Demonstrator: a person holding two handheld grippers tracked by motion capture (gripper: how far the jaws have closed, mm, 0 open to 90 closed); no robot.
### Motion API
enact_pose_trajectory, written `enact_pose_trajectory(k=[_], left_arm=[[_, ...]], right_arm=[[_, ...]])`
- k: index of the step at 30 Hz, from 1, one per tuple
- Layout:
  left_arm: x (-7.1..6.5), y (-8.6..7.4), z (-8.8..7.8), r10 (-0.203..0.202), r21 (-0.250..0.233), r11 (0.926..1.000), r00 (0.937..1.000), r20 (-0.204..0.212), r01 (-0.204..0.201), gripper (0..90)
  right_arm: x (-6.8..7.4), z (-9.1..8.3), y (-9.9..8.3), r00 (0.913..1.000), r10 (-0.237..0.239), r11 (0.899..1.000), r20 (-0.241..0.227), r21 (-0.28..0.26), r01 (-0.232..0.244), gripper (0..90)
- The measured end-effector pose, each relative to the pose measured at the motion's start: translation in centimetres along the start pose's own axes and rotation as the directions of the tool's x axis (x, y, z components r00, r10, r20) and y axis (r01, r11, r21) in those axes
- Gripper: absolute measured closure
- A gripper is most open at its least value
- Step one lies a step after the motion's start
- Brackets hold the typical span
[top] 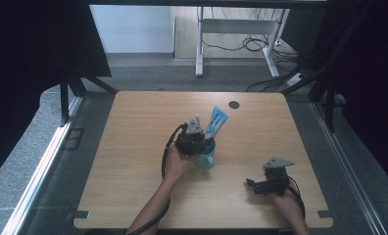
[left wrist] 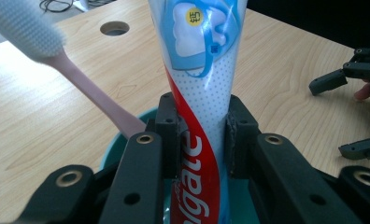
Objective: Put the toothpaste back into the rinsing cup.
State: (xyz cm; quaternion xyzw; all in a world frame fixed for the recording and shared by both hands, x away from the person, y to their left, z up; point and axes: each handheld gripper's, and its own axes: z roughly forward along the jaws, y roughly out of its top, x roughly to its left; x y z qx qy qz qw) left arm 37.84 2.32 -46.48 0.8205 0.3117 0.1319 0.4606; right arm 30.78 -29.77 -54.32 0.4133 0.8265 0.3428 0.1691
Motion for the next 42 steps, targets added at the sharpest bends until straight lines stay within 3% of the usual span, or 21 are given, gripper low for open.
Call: enact_pose_trajectory(k=[9, 25, 31, 42], left_arm=[[-0.2, -0.6, 0.5, 0.014, 0.052, 0.9985, 0.9999, -0.009, -0.013, 71.0], [0.2, -0.7, 0.2, -0.029, 0.052, 0.9982, 0.9995, 0.012, 0.028, 67.1], [0.3, -0.4, -0.1, -0.035, 0.036, 0.9988, 0.9992, 0.017, 0.035, 59.9], [0.1, -0.1, -1.0, -0.057, 0.025, 0.9981, 0.9979, 0.029, 0.057, 37.9]], right_arm=[[0.0, 0.0, 0.0, 1.0, 0.0, 1.0, 0.001, 0.0, 0.0, 1.3], [0.0, 0.0, 0.0, 1.0, -0.001, 1.0, 0.001, 0.001, 0.001, 1.3], [0.0, 0.0, 0.0, 1.0, 0.0, 1.0, 0.0, 0.0, 0.0, 1.3], [0.0, 0.0, 0.0, 1.0, -0.001, 1.0, 0.001, 0.0, 0.001, 1.3]])
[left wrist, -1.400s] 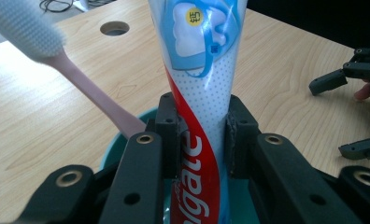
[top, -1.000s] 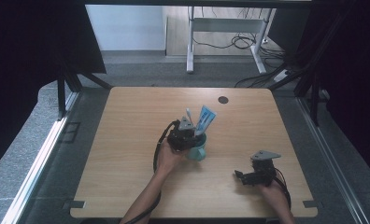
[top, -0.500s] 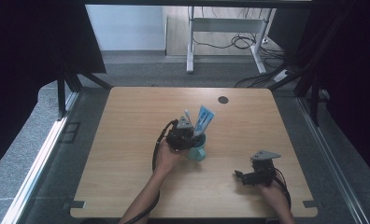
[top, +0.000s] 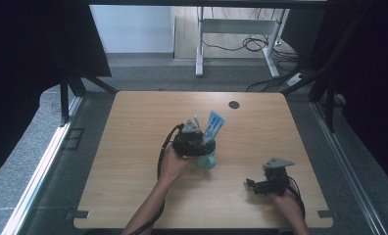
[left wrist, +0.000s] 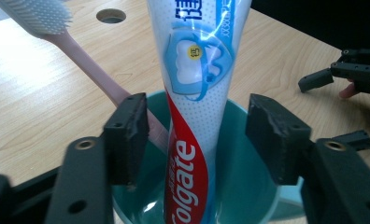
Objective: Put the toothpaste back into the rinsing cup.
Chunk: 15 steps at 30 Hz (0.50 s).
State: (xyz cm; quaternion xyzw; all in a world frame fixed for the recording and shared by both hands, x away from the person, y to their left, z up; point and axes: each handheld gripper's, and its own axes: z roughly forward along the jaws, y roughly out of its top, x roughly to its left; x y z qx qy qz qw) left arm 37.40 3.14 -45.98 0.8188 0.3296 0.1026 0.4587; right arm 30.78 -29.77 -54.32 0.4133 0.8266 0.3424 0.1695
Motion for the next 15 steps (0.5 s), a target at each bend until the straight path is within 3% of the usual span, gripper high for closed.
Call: enact_pose_trajectory(k=[15], left_arm=[[-0.7, -0.1, -1.2, 0.043, 0.026, 0.9988, 0.9987, -0.028, -0.042, 14.3]], right_arm=[[0.0, 0.0, 0.0, 1.0, 0.0, 1.0, 0.0, 0.0, 0.0, 1.3]])
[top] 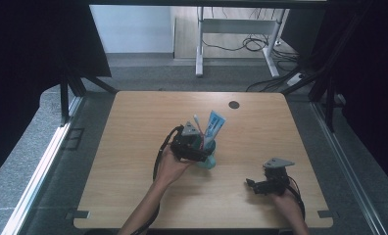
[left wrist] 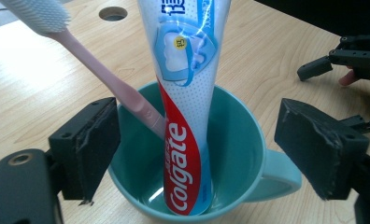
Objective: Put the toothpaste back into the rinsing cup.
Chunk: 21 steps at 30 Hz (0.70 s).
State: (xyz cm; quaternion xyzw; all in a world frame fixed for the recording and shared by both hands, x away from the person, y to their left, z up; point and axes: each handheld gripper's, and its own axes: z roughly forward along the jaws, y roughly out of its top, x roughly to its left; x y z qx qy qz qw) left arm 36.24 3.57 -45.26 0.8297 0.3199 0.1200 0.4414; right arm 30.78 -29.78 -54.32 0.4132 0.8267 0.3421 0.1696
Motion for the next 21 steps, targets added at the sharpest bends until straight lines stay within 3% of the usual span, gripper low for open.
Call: enact_pose_trajectory(k=[21], left_arm=[[1.0, -0.9, -2.3, -0.022, -0.031, 0.9993, 0.9995, -0.021, 0.022, 1.3]], right_arm=[[0.0, 0.0, 0.0, 1.0, 0.0, 1.0, 0.0, 0.0, 0.0, 1.3]])
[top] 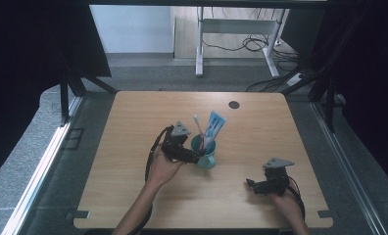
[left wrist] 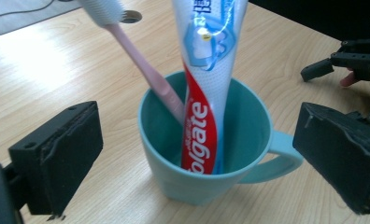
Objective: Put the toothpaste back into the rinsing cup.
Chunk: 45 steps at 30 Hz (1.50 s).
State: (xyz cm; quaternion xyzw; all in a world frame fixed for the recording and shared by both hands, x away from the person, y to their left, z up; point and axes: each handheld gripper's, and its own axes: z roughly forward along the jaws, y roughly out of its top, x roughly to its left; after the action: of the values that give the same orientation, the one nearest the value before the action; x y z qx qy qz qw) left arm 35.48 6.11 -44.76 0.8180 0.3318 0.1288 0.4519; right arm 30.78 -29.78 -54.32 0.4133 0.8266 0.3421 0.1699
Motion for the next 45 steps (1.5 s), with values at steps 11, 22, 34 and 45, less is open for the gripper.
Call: enact_pose_trajectory(k=[11, 22, 34, 45], left_arm=[[0.8, -1.0, -1.1, -0.004, -0.017, 0.9998, 0.9999, -0.015, 0.003, 0.0], [1.3, -2.1, -2.0, 0.009, 0.002, 1.0, 0.9994, -0.034, -0.009, 0.0], [1.7, -3.8, -3.1, 0.012, 0.031, 0.9995, 0.9973, -0.073, -0.01, 0.0], [2.2, -5.5, -4.3, -0.007, 0.031, 0.9995, 0.9957, -0.093, 0.01, 0.0]], right_arm=[[0.0, 0.0, 0.0, 1.0, 0.0, 1.0, 0.0, 0.0, 0.0, 1.3], [0.0, 0.0, 0.0, 1.0, 0.002, 1.0, -0.001, 0.001, -0.002, 1.3], [0.0, 0.0, 0.0, 1.0, 0.001, 1.0, 0.0, -0.001, -0.001, 1.3], [0.0, 0.0, 0.0, 1.0, 0.002, 1.0, 0.002, 0.001, -0.002, 1.3]])
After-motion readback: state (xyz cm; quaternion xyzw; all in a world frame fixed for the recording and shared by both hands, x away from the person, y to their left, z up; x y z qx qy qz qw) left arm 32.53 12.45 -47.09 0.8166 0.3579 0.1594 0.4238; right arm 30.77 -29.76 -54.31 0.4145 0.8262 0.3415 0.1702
